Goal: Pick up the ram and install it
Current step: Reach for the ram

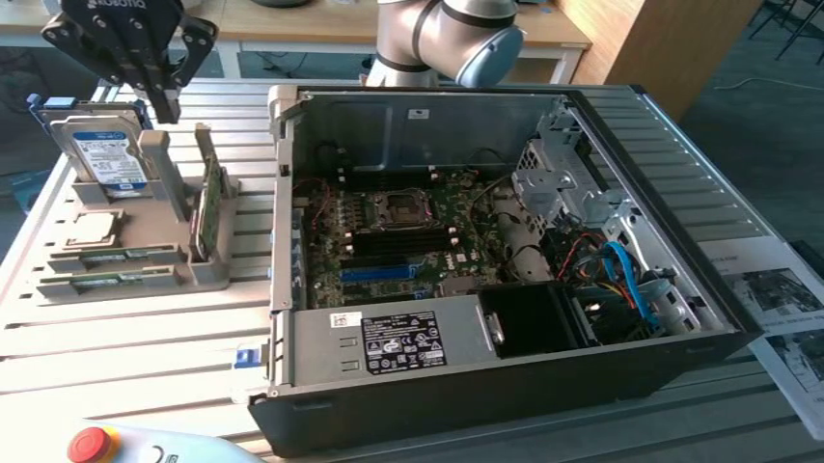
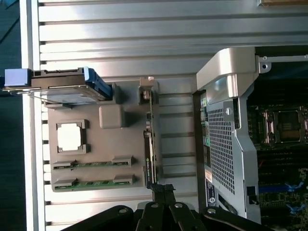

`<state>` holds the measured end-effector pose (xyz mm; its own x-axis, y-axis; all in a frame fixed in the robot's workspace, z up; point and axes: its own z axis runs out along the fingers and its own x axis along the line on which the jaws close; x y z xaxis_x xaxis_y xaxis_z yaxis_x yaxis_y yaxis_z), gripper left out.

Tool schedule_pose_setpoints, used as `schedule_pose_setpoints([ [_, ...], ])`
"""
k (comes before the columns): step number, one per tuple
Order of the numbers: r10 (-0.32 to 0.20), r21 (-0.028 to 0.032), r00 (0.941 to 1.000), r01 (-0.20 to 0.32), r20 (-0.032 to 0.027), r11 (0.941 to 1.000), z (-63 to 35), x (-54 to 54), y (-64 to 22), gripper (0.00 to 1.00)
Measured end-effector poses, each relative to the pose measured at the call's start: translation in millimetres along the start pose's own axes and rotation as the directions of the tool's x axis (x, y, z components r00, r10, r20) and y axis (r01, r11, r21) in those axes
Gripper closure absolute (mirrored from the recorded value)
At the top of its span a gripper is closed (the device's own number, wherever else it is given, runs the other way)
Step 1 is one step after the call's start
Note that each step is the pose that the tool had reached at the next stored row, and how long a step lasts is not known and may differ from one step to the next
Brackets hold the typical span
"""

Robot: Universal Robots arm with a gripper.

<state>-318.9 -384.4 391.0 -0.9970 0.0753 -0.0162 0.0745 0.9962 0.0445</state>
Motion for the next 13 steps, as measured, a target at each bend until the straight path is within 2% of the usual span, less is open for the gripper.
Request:
schedule_pose_setpoints([
  [13,0.000,0.0001,1.0000,0.000,-0.0003,1.0000,0.0,34.6,2.9,0.90],
])
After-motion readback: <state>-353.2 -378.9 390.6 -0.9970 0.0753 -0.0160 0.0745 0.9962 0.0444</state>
